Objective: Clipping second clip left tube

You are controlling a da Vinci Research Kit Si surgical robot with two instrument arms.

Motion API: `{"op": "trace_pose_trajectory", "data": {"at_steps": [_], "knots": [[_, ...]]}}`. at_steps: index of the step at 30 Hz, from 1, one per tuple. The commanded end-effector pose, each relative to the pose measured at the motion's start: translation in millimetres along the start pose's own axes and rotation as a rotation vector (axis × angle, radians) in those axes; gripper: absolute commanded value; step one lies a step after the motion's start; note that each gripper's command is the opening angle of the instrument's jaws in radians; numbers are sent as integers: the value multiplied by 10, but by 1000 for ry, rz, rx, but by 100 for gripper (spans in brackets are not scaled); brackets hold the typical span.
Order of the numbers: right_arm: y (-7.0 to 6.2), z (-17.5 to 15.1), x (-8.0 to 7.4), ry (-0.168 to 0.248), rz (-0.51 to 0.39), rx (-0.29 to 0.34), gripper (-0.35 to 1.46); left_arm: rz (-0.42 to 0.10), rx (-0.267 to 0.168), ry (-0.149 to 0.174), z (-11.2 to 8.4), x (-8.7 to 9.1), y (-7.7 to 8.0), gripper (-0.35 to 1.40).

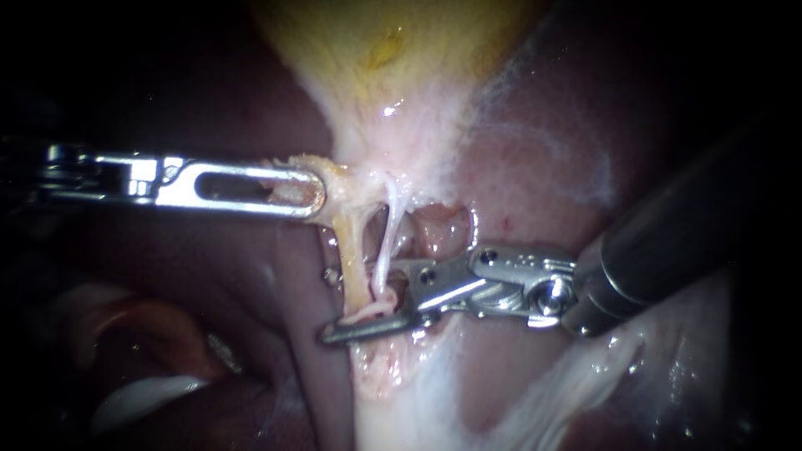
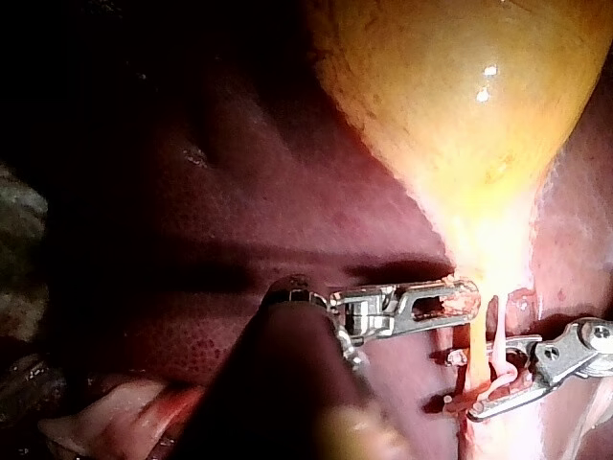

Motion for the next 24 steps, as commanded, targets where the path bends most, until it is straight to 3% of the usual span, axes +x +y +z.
{"op": "trace_pose_trajectory", "data": {"at_steps": [1, 16, 24], "knots": [[0, -1, 0, 0, 0, 0, 44, 0, 0, -1, 0, 0, -1, -35], [-2, -8, 2, 1, 1, -3, 44, 0, 0, 0, -2, 1, -2, -35], [-4, -28, 1, 4, 2, -14, 44, 0, 0, 1, -4, 1, -2, -35]]}}
